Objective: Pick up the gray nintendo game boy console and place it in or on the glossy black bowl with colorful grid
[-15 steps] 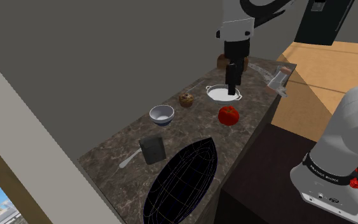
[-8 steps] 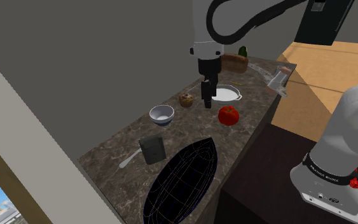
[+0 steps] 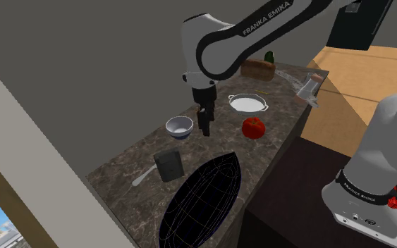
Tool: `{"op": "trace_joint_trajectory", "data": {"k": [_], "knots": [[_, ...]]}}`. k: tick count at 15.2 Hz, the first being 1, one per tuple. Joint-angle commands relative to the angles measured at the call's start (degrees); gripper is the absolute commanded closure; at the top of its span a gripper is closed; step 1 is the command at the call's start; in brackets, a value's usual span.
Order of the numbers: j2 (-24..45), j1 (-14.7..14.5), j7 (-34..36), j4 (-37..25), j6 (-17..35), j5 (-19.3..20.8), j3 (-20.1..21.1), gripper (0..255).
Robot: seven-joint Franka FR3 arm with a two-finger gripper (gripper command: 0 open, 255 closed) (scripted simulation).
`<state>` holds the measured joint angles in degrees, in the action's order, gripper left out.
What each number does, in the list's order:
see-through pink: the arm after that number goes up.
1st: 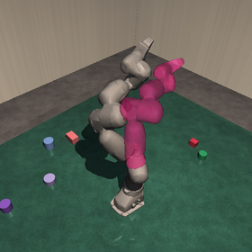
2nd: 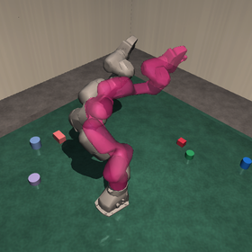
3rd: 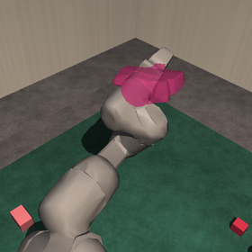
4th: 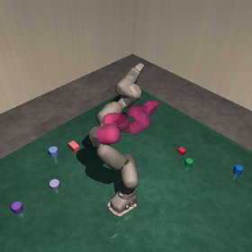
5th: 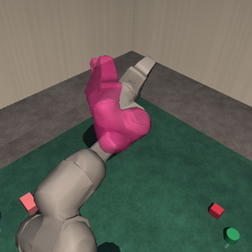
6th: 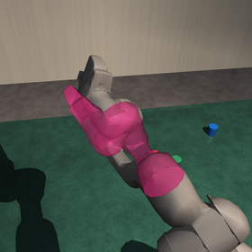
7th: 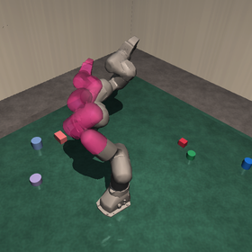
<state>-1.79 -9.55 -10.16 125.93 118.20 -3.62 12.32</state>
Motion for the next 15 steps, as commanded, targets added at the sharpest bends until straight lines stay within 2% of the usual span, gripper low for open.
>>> {"op": "trace_joint_trajectory", "data": {"k": [1, 10, 15], "knots": [[4.8, -0.8, 0.2, -3.3, 1.8, 1.5, 0.8, 0], [22.8, -5.6, 1.2, -17.9, 5.6, 9.0, 2.7, 0], [24.7, -5.9, 1.7, -16.4, 8.9, 9.7, 2.4, 0]]}}
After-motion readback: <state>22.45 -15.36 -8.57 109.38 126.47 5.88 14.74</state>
